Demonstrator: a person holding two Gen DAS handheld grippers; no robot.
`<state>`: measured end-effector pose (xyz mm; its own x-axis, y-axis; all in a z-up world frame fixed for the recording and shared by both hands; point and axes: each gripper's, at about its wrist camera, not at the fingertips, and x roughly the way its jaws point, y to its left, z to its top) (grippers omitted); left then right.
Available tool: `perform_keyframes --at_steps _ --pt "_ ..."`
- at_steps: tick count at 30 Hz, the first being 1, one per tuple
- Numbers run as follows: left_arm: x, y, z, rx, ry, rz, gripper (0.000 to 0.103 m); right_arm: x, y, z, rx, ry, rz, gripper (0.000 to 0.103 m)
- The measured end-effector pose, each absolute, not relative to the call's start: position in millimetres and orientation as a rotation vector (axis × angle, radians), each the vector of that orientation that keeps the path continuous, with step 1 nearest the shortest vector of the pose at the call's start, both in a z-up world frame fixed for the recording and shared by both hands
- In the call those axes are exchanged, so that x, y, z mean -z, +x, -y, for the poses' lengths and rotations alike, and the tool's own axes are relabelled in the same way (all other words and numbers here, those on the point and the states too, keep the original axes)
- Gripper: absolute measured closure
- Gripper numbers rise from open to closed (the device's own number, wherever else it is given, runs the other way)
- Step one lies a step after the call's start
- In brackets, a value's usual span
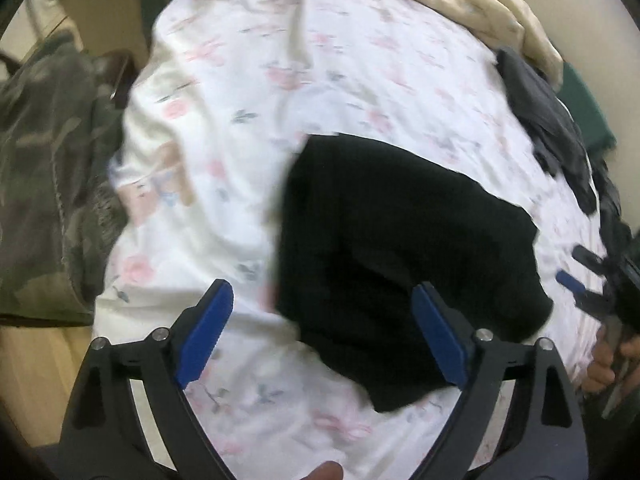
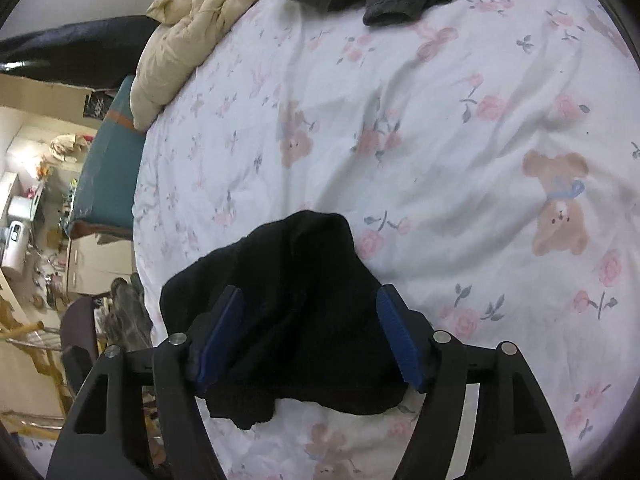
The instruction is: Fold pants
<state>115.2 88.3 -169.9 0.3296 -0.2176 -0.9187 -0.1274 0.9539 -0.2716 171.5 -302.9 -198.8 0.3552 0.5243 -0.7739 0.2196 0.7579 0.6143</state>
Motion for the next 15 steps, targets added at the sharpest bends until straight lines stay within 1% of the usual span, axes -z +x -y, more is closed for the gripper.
perform_keyframes --at_steps 3,8,15 --pt "173 120 -96 0.027 -0.303 -1.209 0.014 202 174 305 -0.205 0.727 -1.218 0.023" --pt "170 127 -115 -0.059 -0.364 -1.180 0.013 209 181 308 -0.190 0.687 -1.225 0.023" --pt "189 140 -110 -0.122 -0.364 -1.231 0.013 228 189 320 -0.135 0.675 -1.249 0.022"
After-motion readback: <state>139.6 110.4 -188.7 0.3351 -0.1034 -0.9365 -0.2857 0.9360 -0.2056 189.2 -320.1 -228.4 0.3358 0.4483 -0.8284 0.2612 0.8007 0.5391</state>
